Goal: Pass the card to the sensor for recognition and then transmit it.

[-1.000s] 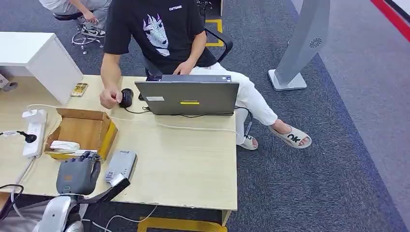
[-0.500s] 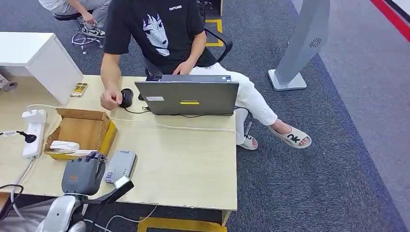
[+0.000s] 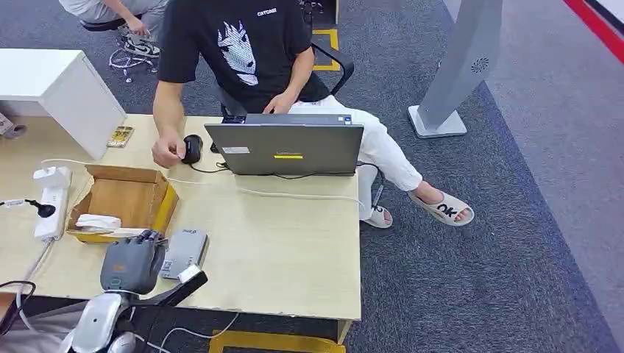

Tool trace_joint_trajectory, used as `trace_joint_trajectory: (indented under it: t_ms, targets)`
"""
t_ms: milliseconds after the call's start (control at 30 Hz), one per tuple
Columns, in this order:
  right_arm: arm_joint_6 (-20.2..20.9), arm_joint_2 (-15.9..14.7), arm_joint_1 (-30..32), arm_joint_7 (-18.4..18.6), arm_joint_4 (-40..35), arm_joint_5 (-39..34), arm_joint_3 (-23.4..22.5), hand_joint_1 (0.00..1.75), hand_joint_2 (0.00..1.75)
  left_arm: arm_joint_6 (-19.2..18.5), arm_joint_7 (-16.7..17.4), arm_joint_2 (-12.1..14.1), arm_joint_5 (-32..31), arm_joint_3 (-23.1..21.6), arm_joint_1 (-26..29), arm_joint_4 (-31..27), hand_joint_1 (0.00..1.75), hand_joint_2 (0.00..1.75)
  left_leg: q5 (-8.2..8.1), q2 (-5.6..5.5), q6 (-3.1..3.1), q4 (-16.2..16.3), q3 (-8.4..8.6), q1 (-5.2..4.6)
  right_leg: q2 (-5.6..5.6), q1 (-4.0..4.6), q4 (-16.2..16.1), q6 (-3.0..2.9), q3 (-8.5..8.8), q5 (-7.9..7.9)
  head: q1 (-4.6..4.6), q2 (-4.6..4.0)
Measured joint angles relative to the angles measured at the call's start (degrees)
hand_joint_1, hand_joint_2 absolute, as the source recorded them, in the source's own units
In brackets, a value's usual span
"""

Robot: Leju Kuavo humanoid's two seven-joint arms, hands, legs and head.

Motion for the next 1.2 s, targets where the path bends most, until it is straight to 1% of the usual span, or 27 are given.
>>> trace_joint_trajectory:
  t_ms: [67,233,267,300,333,367,400,567,600,667,733,867,933,1067,1200]
  targets:
    - [-0.04,-0.02,-0.1,0.44,0.15,0.02,0.02,0.0,1.75,-2.68,-1.4,-0.11,4.8,-0.13,-0.12,0.42,1.57,1.75,0.0,0.01,0.0,0.0,0.0,0.0,0.01,0.0,0.0,0.0,-0.01,0.0,0.0,0.0]
    - [0.24,-0.04,-0.1,0.64,0.13,0.0,0.02,0.0,1.75,-3.95,-2.19,-0.2,6.8,-0.15,-0.91,0.83,1.62,1.75,0.0,0.0,0.0,0.0,0.0,0.0,0.0,0.0,0.0,0.0,0.01,0.0,0.0,0.0]
    - [0.33,-0.07,-0.09,0.66,0.11,0.0,0.02,0.0,1.75,-4.11,-2.22,-0.22,6.89,-0.18,-1.06,0.92,1.62,1.75,0.0,0.0,0.0,0.0,0.0,0.0,0.0,0.0,0.0,0.0,0.01,0.0,0.0,0.0]
    - [0.44,-0.07,-0.08,0.66,0.09,0.0,0.02,0.0,1.75,-4.24,-2.22,-0.22,6.97,-0.18,-1.17,0.99,1.59,1.75,0.0,0.0,0.0,0.0,0.01,0.0,0.0,0.0,0.0,0.0,0.01,0.0,0.0,0.0]
    - [0.68,-0.09,-0.08,0.66,0.09,0.0,0.02,0.0,1.75,-4.28,-2.22,-0.22,7.02,-0.18,-1.25,1.05,1.62,1.75,0.0,0.0,0.0,0.0,0.01,-0.01,0.0,0.0,0.0,0.0,0.0,0.0,-0.02,0.0]
    - [0.74,-0.09,-0.09,0.66,0.09,0.02,0.02,0.0,1.75,-4.28,-2.24,-0.22,7.06,-0.18,-1.34,1.12,1.61,1.75,0.0,0.0,0.0,0.0,0.0,-0.01,0.0,0.0,0.0,0.0,0.01,0.0,0.0,0.0]
    - [0.81,-0.09,-0.09,0.64,0.09,0.0,0.02,0.0,1.75,-4.3,-2.24,-0.24,7.13,-0.18,-1.39,1.21,1.64,1.75,0.0,0.0,0.0,0.0,0.01,-0.01,0.0,0.0,0.0,0.0,0.01,0.0,0.0,0.0]
    - [1.33,-0.11,-0.07,0.63,-0.26,0.02,0.04,0.0,1.75,-4.45,-2.54,-0.28,7.57,-0.18,-1.66,1.56,1.62,1.75,0.0,0.0,0.0,0.0,0.02,-0.01,0.0,0.0,0.0,0.0,0.02,0.0,-0.02,0.0]
    - [1.33,-0.11,-0.06,0.63,-0.39,0.02,0.07,0.0,1.75,-4.48,-2.54,-0.33,7.74,-0.18,-1.7,1.64,1.64,1.75,0.0,0.0,0.0,0.0,0.02,-0.01,0.0,0.0,0.0,0.0,0.01,0.0,0.0,0.0]
    - [1.53,-0.11,-0.05,0.66,-0.7,0.02,0.13,0.0,1.75,-4.67,-2.61,-0.48,8.0,-0.18,-1.82,1.75,1.75,1.75,0.0,-0.01,0.0,0.0,0.02,-0.01,-0.01,0.0,0.0,0.0,0.02,0.0,0.0,0.0]
    - [1.88,-0.11,-0.04,0.66,-1.0,0.02,0.22,0.0,1.75,-4.67,-2.8,-0.52,8.74,-0.18,-2.03,1.91,1.75,1.75,0.0,-0.02,0.0,0.0,0.02,-0.01,-0.01,0.0,0.0,0.0,0.03,0.0,0.0,0.0]
    - [2.16,-0.11,0.23,0.55,-1.66,0.02,0.42,0.0,1.75,-3.49,-4.84,-0.74,13.27,-0.15,-2.43,1.79,1.75,1.75,0.03,-0.01,0.01,0.01,0.03,0.0,-0.01,0.0,0.0,-0.01,0.0,0.01,0.0,0.0]
    - [2.16,-0.11,0.3,0.46,-1.9,0.02,0.44,0.0,1.75,-3.1,-5.41,-0.55,14.82,0.0,-3.34,0.72,1.75,1.75,0.03,-0.02,0.0,0.01,0.01,0.0,-0.02,0.01,0.0,-0.01,0.0,0.01,0.0,0.0]
    - [2.14,-0.11,0.31,0.37,-2.14,0.02,0.46,0.0,1.75,-3.43,-5.6,0.18,16.04,0.7,-5.72,-0.96,1.75,1.75,0.03,0.0,0.0,0.01,0.02,0.0,-0.01,0.0,0.03,-0.02,0.02,0.02,-0.02,0.0]
    - [2.14,-0.11,0.38,0.33,-2.16,0.02,0.46,0.0,1.75,-3.4,-5.58,0.37,16.07,0.9,-5.92,-1.72,1.75,1.75,0.03,0.0,0.0,0.01,0.02,0.0,0.0,0.0,0.02,-0.01,0.0,0.02,-0.02,0.0]
